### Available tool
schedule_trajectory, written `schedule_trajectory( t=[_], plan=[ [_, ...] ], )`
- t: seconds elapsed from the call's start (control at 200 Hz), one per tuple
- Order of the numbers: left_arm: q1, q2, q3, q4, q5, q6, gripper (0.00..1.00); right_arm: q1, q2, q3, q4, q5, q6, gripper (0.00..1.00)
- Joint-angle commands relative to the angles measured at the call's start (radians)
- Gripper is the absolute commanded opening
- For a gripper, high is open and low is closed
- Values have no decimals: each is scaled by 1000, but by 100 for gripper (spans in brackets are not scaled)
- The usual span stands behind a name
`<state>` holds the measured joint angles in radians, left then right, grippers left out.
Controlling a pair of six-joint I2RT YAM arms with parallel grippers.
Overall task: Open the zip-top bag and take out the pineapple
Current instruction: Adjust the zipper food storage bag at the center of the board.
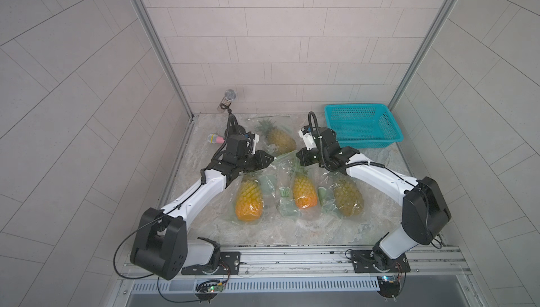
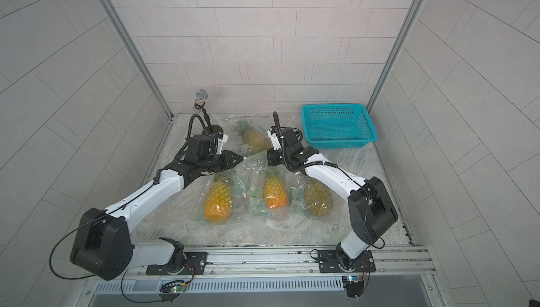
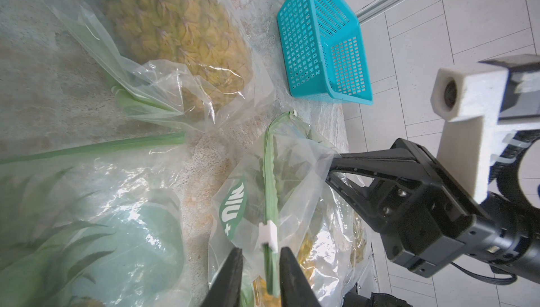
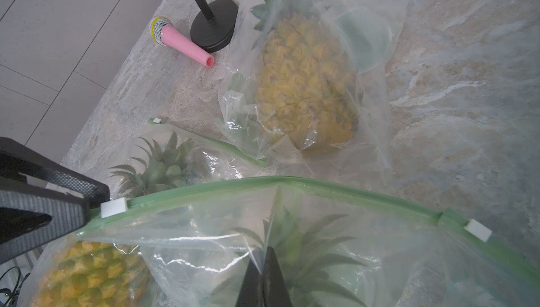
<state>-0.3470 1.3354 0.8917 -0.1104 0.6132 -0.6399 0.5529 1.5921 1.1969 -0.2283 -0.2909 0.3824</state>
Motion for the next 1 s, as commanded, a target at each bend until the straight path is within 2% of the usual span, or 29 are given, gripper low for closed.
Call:
schedule_trajectory(
  t=[0.0,0.1,0.26,0.445,0.655,0.796,0.991],
  plan=[
    [-11,12,3,34,12,-14,26,6,-28,1,27,4,10,0],
    [-15,21,3,43,18,-19,24,6,-26,4,25,5,8,0],
    [-18,21,9,47,20,-20,0,6,-32,6,17,7,3,0],
    [-18,10,78,-10,42,24,0,6,-79,3,4,17,-9,0],
    [-18,-12,225,-145,62,126,0,7,-189,-22,-3,65,-49,28],
    [-27,-18,303,-179,66,157,0,0,-250,-23,-23,110,-81,35],
    [-46,-11,389,-200,77,163,0,-32,-288,-5,-66,118,-122,40]
  ],
)
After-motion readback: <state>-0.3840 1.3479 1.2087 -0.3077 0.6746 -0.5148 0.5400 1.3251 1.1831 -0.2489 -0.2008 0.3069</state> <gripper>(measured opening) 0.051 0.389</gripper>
